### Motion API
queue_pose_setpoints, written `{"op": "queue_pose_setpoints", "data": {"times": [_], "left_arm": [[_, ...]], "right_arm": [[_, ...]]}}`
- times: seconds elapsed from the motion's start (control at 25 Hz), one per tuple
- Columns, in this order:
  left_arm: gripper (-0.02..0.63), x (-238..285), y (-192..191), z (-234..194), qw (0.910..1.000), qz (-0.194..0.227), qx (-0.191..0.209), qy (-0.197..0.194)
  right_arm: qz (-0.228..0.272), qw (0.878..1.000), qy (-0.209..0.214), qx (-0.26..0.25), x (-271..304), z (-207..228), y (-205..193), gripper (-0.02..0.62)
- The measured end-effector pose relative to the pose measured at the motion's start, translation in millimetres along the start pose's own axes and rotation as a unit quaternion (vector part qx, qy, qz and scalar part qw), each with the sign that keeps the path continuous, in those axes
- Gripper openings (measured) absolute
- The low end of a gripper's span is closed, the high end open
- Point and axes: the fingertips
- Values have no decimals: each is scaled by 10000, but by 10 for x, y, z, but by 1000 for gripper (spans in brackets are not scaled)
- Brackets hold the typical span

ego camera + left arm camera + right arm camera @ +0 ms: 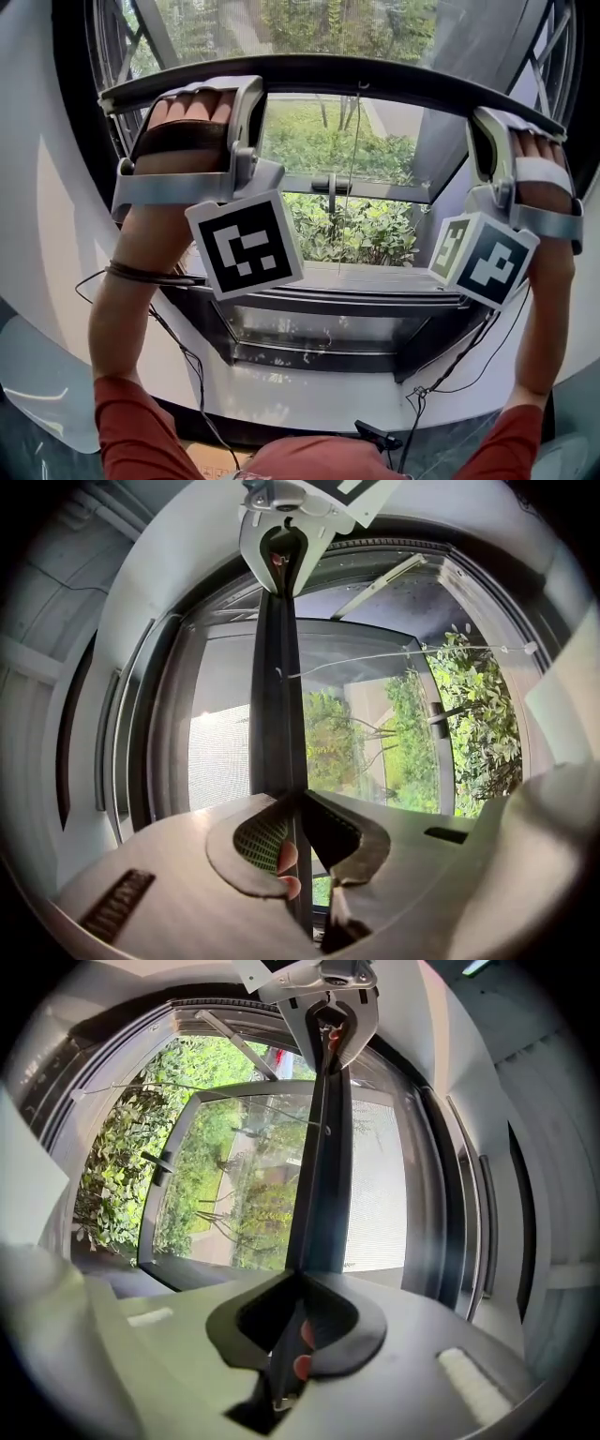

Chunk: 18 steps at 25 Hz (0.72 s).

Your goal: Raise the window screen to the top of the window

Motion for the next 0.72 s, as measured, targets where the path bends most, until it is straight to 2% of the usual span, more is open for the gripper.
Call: {"op": "queue_pose_setpoints", "data": {"times": [0.52,0.72], "left_arm": [[35,156,-23,-397,9992,-142,-43,366],[35,275,-43,-676,9985,-141,23,525]], "right_arm": [[44,9991,-400,104,116,397,-47,40],[50,9985,-535,112,189,677,-79,38]]}}
Point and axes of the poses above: the fingertips, and each gripper's own axes: x forward along the fingers, z to its right, y out of its top, and after that the axes turned 4 degrees about y, right-handed
